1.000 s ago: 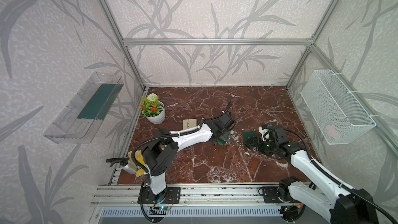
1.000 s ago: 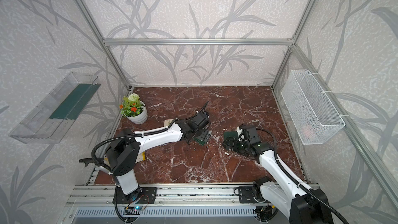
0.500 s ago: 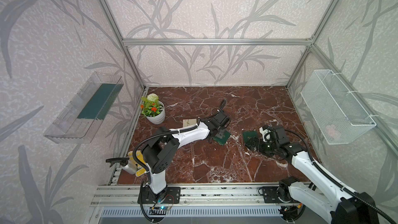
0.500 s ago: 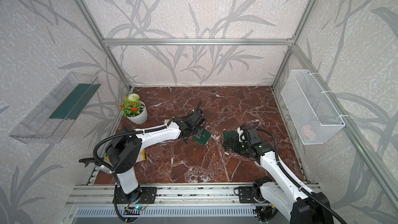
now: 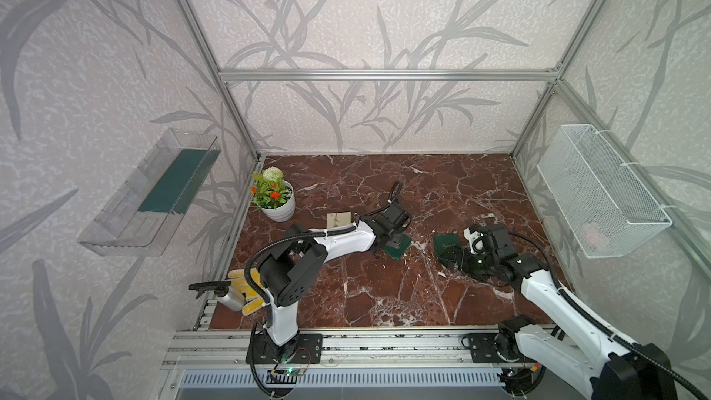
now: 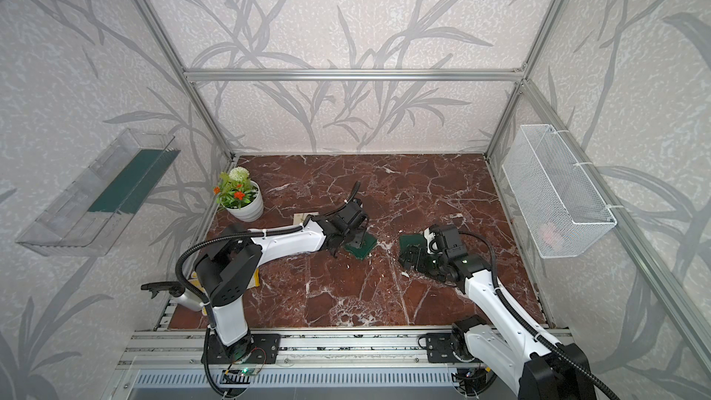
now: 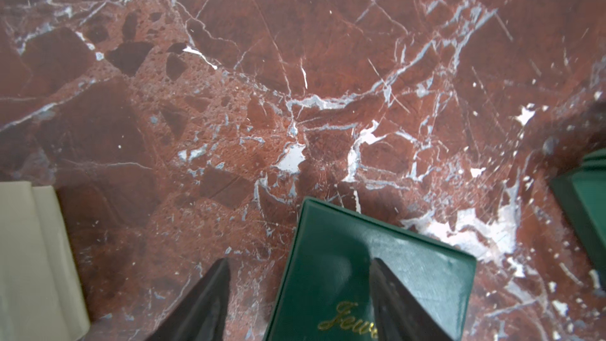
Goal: Take the rings out of the lift-off lid box
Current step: Close the lid on the jewelry box.
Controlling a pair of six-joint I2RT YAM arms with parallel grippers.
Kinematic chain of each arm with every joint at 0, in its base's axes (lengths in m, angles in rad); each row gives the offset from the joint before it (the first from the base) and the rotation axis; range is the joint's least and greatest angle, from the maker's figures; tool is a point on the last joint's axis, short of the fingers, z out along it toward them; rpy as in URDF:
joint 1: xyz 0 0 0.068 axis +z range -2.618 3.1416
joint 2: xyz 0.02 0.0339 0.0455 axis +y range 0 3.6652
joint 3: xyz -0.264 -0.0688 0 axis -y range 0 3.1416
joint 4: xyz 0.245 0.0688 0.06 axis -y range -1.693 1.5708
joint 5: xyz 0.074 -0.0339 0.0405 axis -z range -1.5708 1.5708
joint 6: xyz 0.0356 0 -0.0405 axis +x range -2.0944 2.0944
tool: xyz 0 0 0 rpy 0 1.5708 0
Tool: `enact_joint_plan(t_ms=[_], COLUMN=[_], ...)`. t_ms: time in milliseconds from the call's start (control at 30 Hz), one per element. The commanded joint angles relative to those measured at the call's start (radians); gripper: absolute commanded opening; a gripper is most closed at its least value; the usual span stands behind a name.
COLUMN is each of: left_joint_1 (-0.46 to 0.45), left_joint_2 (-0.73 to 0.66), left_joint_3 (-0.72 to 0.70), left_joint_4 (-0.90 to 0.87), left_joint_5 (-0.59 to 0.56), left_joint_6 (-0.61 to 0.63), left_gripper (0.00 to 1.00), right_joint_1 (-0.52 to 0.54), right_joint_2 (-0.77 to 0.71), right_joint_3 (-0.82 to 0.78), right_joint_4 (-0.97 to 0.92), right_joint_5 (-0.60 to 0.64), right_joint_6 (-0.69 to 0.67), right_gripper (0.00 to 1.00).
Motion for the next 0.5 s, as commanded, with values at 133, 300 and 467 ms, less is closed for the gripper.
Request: enact_joint_plan(t_ms=[133, 300, 467], left_joint_1=[-0.026, -0.052, -0.066], left_joint_2=[-0.066, -0.014, -0.041], left_joint_3=[-0.086, -0.028, -0.063], left_joint_4=[0.050, -0.032, 0.005], left_joint_5=[0.069, -0.011, 0.043], left_joint_6=[0.052, 0.098, 0.093], left_gripper=[0.97, 0.99, 0.99], right_joint_1=[0.006, 0.006, 0.006], right_joint_2=[-0.016, 0.008, 0.034], right_joint_3=[0.045, 0.076, 0.099], right_joint_4=[-0.032, -0.064, -0.081], right_joint_5=[0.004, 0.012, 0.022], right_joint_6=[-0.002, -0.026, -0.040], right_gripper=[0.99, 0.99, 0.99])
